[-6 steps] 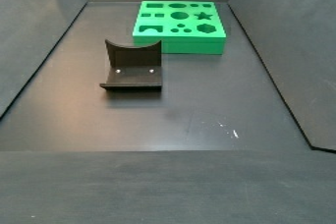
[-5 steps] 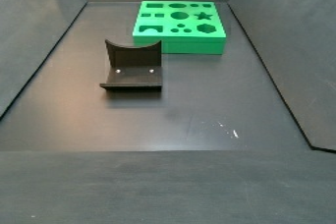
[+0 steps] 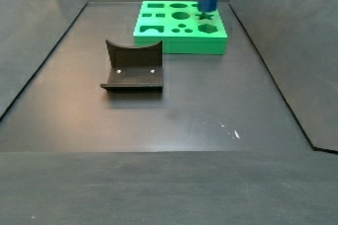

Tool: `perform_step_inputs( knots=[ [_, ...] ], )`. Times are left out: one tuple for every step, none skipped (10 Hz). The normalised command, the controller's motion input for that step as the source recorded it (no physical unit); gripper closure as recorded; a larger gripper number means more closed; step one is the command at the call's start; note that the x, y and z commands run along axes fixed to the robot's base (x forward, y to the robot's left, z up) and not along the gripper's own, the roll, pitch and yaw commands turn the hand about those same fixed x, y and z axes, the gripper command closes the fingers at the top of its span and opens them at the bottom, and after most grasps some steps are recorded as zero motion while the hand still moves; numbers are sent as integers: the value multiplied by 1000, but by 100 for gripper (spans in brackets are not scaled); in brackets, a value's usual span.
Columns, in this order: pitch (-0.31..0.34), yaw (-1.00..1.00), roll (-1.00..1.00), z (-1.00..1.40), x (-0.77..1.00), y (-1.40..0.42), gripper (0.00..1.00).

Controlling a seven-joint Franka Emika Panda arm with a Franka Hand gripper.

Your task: Insert the hexagon object.

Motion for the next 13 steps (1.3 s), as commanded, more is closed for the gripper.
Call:
perform_step_inputs(
  knots=[
    [-301,-126,-279,-337,-340,534,100],
    [-337,-97,-260,-314,-303,446,100],
    [-256,-37,-100,-331,-149,220,100],
    [-33,0,81,-494,103,97,100],
    [36,0,127,-400,409,51,100],
    [50,0,33,-351,474,91,100],
    [49,0,74,-386,431,94,100],
    [49,0,137,-429,423,109,100],
    [60,0,137,-469,571,43,100],
    [101,0,151,-469,654,57,100],
    [124,0,209,-457,617,94,100],
    [116,0,260,-486,557,77,100],
    [44,-40,139,-549,417,0,100]
  ],
)
